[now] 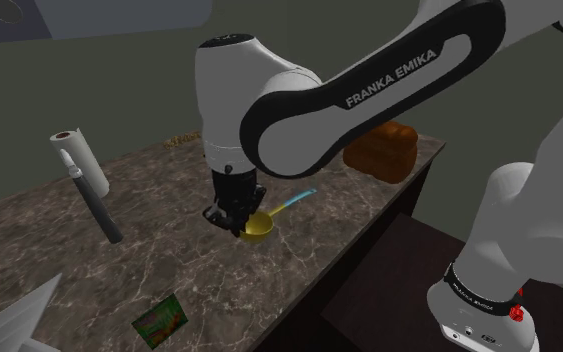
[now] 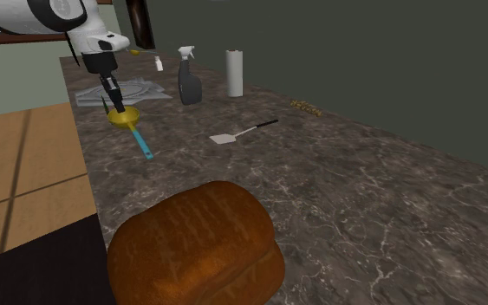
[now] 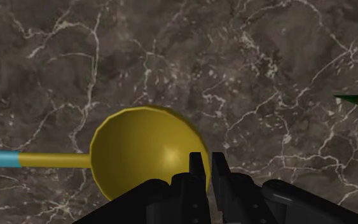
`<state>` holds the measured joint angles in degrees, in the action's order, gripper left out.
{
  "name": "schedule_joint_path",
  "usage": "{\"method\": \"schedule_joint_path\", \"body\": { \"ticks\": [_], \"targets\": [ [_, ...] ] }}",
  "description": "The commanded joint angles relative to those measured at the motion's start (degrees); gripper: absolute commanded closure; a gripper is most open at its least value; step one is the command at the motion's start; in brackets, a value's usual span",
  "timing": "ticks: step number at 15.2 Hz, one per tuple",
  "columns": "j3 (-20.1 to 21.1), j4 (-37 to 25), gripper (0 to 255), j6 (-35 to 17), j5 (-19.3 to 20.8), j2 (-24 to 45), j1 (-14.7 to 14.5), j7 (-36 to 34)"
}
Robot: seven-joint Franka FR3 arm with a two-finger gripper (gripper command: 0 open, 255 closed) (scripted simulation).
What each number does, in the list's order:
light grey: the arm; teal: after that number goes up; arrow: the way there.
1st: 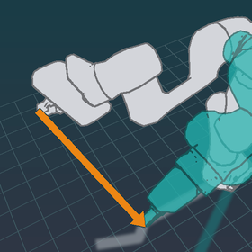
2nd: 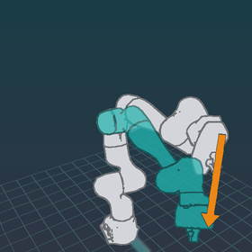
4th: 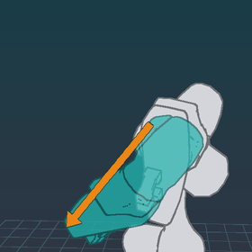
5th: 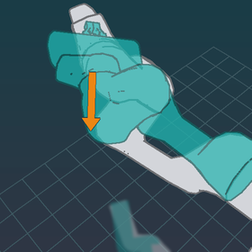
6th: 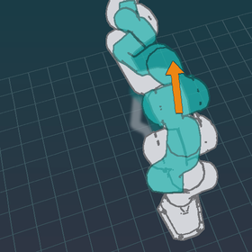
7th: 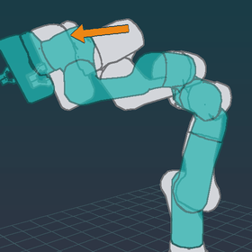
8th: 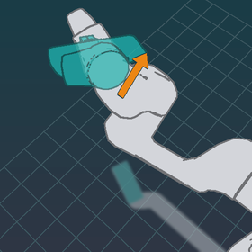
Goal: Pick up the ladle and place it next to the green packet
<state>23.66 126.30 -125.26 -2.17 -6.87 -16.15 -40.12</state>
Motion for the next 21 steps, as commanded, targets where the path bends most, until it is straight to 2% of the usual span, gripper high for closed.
{"method": "schedule_joint_path", "body": {
  "ticks": [1,9,17,18,21],
  "targets": [
    [0.1,0.9,255,-1.5,0.3,0.6,0.0,-0.2],
    [0.5,4.2,255,-7.8,1.9,3.8,0.1,-1.4],
    [0.5,4.2,255,-7.8,1.9,3.8,0.1,-1.5],
    [0.5,4.2,0,-7.8,1.9,3.8,0.1,-1.4],
    [0.5,4.2,0,-7.8,1.9,3.8,0.1,-1.5]
  ]
}}
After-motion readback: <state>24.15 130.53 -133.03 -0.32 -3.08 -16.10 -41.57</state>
